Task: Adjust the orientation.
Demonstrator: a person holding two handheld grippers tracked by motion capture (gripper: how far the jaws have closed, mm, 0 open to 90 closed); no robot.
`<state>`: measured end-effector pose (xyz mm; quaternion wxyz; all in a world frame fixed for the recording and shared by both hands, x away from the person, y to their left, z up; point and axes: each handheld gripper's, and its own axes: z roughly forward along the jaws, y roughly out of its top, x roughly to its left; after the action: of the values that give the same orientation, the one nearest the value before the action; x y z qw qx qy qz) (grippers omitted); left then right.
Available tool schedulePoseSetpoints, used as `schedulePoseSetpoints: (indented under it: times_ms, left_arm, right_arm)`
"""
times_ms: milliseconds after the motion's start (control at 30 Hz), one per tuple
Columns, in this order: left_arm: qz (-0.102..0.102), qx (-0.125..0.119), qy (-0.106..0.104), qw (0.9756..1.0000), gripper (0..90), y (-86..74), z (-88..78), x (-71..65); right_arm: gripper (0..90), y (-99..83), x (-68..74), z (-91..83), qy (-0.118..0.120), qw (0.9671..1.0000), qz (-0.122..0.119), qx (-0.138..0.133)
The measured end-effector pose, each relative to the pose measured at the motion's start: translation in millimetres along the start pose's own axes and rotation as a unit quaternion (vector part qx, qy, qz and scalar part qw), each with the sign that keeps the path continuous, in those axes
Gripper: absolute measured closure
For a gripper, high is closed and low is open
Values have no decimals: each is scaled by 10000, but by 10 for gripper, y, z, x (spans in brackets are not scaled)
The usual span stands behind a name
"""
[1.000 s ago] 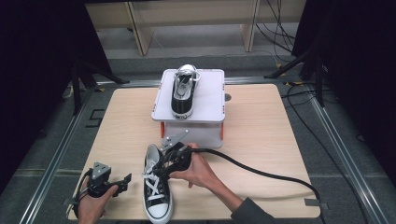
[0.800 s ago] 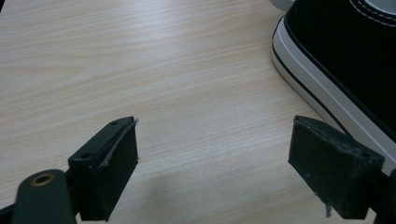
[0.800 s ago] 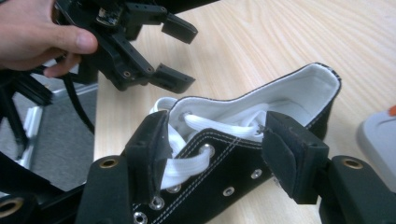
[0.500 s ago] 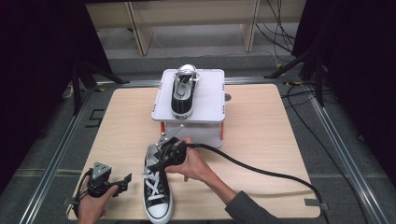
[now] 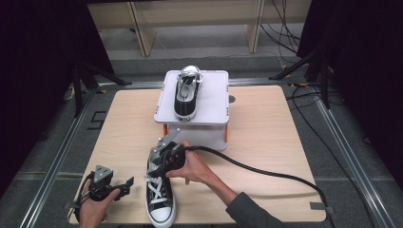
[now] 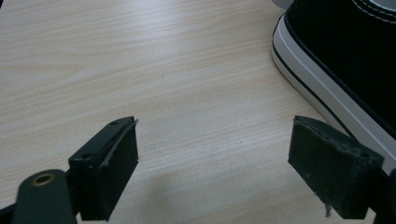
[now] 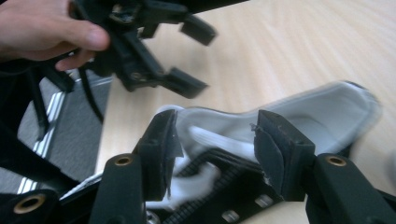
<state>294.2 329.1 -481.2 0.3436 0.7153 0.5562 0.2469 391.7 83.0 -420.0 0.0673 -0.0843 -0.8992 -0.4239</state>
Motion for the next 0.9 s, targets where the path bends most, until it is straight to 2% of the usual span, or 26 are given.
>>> schedulePoseSetpoints:
  times_ms: [100,167,233,267,333,467,500,533,567,667,700,767,800,867,900]
  left_arm:
    - [24,21,18,10000,154,1,-11,-3]
    - [13,9,21,10000,154,0,-12,-2]
    - [4,-13,-12,10000,154,-3,-3,4]
    - [5,-11,-17,10000,154,-2,-4,5]
    - [-11,-26,-28,10000,154,0,-2,-2]
    - [-9,-10,-5,10000,154,2,-12,-10]
    - [3,-1,4,10000,154,2,-13,-8]
    - [23,20,18,10000,154,3,-13,-4]
    - [8,4,5,10000,154,3,-11,-7]
    - [39,35,3,10000,154,5,-17,-5]
    - [-3,-2,-10,10000,154,4,-11,-12]
    - [9,15,-4,10000,155,4,-14,-11]
    - [0,2,-12,10000,154,4,-13,-13]
    - [37,10,1,10000,155,6,-15,-12]
    - [57,28,5,10000,156,7,-17,-9]
  right_arm:
    - [495,40,20,85,-34,9996,98,271]
    - [494,34,-31,98,75,9996,83,259]
    - [515,13,-45,76,-50,9991,133,407]
    - [515,0,-62,60,-117,9987,71,500]
    - [536,5,-65,44,10,9990,-4,444]
    - [537,16,-76,18,108,9985,-23,542]
    - [532,17,-99,18,180,9984,-146,524]
    - [521,12,-115,5,114,9981,-144,590]
    - [509,14,-122,2,268,9977,-105,611]
    - [470,10,-130,-8,341,9968,-197,695]
    - [449,6,-132,-11,289,9962,-263,776]
    - [408,2,-114,-37,335,9950,-160,923]
    - [395,-1,-127,-41,399,9950,-206,894]
    - [388,-7,-122,-66,468,9936,-7,1033]
    - [384,-5,-141,-62,511,9935,-64,1011]
